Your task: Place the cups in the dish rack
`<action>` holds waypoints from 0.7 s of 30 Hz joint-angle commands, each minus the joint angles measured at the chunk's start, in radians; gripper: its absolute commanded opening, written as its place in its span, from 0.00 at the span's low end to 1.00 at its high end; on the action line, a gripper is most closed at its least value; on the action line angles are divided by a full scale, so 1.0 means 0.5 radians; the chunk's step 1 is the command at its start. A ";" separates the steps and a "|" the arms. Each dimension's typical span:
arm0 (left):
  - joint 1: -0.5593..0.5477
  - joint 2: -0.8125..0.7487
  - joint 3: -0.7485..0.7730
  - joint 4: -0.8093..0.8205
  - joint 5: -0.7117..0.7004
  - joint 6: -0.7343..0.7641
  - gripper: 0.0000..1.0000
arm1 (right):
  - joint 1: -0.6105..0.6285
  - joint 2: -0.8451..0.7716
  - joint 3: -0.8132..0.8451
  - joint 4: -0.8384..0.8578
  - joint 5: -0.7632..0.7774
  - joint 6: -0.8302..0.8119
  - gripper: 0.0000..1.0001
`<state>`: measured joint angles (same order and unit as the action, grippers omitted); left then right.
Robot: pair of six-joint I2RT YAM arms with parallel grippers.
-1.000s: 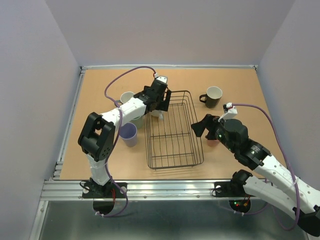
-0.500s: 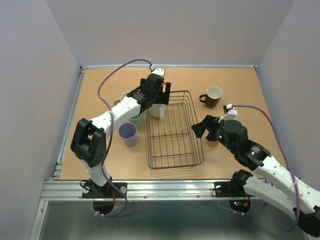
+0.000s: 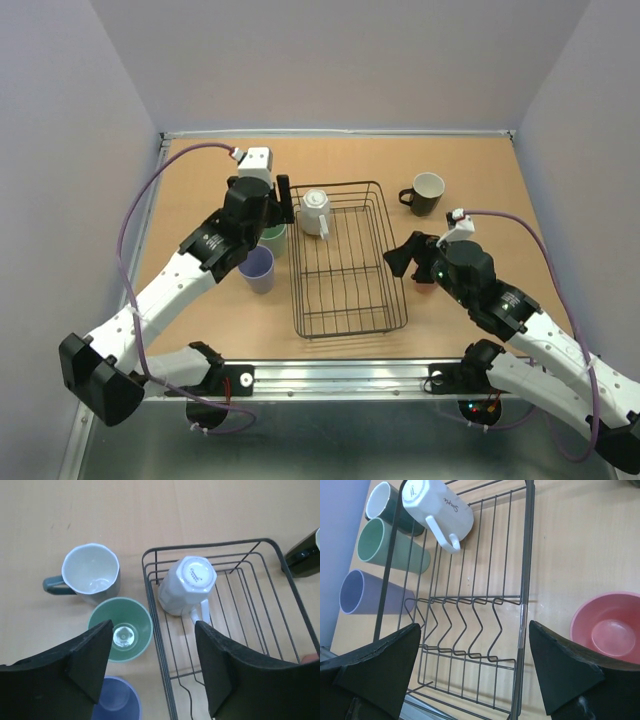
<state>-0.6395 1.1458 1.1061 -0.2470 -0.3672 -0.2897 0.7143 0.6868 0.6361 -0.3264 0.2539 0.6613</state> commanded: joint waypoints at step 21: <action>-0.006 0.344 -0.282 0.132 -0.014 -0.062 0.64 | 0.001 -0.232 -0.180 -0.123 0.005 -0.006 0.93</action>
<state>-0.6399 1.2942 0.9169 -0.2131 -0.3332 -0.3096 0.7143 0.5880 0.5583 -0.3851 0.2436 0.6712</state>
